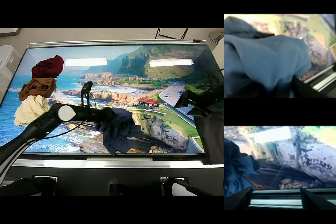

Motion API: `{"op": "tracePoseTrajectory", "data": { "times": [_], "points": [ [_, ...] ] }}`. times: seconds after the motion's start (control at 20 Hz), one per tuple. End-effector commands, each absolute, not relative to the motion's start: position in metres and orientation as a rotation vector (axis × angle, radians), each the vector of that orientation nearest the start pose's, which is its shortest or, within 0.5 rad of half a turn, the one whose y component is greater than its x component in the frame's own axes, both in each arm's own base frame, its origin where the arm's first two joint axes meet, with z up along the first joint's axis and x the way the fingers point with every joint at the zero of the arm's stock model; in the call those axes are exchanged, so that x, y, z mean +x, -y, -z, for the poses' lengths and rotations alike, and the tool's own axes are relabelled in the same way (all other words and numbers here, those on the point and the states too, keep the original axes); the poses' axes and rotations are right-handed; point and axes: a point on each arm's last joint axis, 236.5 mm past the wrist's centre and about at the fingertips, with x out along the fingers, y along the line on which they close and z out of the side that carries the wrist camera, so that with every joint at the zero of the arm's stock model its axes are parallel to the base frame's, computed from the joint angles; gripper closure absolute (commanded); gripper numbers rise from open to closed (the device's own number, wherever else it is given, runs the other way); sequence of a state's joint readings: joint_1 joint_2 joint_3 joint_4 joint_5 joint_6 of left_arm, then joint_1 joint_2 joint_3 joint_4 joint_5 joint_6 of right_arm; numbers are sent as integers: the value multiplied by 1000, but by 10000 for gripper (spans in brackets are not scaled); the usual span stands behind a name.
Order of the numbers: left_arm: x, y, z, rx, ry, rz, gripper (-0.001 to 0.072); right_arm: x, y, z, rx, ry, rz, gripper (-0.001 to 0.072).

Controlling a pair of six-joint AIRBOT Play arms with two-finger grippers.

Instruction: Fold the clothes and pants, and hang the long-sleeved shirts on hangers.

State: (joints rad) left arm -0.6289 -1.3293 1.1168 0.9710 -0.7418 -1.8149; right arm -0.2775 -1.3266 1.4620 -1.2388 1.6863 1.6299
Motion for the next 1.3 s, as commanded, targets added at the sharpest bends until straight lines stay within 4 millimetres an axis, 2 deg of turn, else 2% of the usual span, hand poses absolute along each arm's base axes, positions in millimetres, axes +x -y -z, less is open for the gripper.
{"op": "tracePoseTrajectory", "data": {
  "times": [0.0,0.1,0.2,0.25,0.35,0.45,0.5,0.55,0.65,0.75,0.8,0.85,0.95,1.1,1.15,1.2,1.25],
  "points": [
    [331,345,-23,-536,-1270,590,1,338,13,-73,489,-1487,-42,42],
    [360,307,-61,-492,-1199,608,2,332,5,-58,514,-1519,-68,39],
    [388,242,-86,-451,-1158,513,1,325,-6,-38,553,-1551,-102,33],
    [394,208,-87,-442,-1171,454,2,322,-11,-27,574,-1561,-113,33],
    [387,162,-69,-447,-1260,391,3,317,-20,-6,625,-1571,-124,32],
    [376,143,-35,-481,-1338,336,3,312,-31,13,685,-1578,-134,32],
    [371,142,-15,-497,-1367,315,3,308,-37,21,710,-1587,-143,32],
    [364,151,6,-523,-1393,319,5,302,-43,27,721,-1605,-158,33],
    [352,183,37,-579,-1417,396,5,286,-52,40,683,-1656,-183,32],
    [347,208,62,-600,-1435,432,12,280,-66,46,652,-1680,-208,31],
    [348,218,72,-604,-1439,430,35,279,-72,47,633,-1684,-222,28],
    [350,227,78,-602,-1432,435,109,279,-78,47,616,-1685,-235,22],
    [356,241,87,-604,-1402,438,124,276,-87,48,588,-1695,-258,21],
    [362,248,96,-591,-1370,420,139,268,-98,49,569,-1724,-281,20],
    [362,249,99,-594,-1374,415,315,263,-102,52,568,-1742,-281,20],
    [361,251,99,-589,-1375,418,600,257,-107,55,564,-1762,-286,20],
    [361,251,98,-579,-1369,427,676,249,-114,60,555,-1782,-296,20]
  ]
}}
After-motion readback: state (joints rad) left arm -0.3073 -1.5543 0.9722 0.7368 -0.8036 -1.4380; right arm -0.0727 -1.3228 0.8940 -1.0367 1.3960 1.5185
